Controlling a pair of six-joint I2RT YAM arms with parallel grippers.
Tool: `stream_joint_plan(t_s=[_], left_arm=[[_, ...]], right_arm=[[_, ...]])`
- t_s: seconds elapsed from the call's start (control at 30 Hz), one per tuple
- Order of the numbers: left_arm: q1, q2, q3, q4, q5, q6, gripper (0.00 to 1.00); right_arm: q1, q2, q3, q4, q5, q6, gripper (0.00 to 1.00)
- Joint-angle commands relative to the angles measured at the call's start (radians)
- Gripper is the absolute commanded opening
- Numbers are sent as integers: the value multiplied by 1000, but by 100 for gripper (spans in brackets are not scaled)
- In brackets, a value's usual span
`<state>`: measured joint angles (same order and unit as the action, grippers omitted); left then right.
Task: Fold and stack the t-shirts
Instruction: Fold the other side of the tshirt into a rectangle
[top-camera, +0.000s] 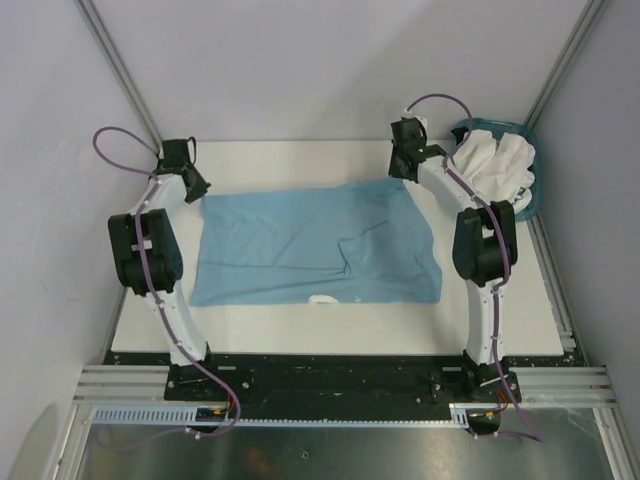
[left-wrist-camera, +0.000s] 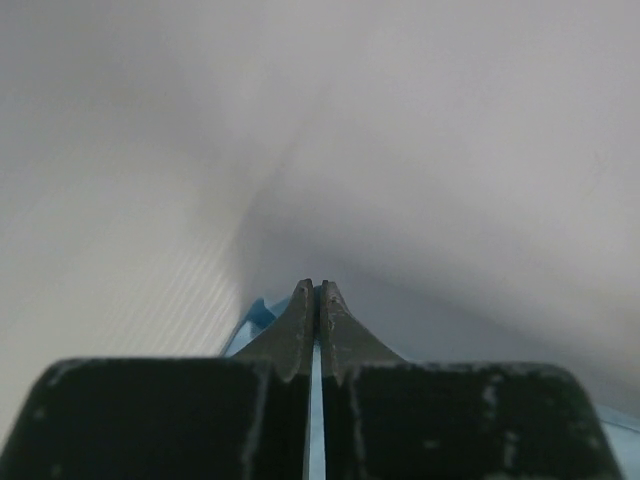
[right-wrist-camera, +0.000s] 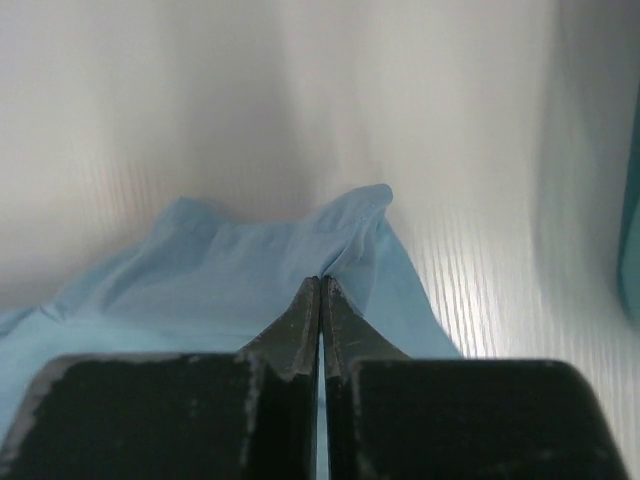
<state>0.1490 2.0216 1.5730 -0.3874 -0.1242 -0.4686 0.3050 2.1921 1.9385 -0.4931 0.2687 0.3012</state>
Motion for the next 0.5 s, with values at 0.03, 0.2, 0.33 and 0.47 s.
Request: stream_joint_plan(t_s=[0.03,0.2,0.33,0.47], left_arm=[[16,-140,-122,29,8,29,0],[21,-244,-261,29,-25,6,0],[24,-305,-343,29,-62,-8,0],[24,-335,-409,29,-86,-27,0]], right_arm=[[40,-211,-173,-13,42,73,0],[89,-353,-390,-13,51,130,0],[123,-433,-529,-22,65,161,0],[155,-485,-618,-15,79,176,0]])
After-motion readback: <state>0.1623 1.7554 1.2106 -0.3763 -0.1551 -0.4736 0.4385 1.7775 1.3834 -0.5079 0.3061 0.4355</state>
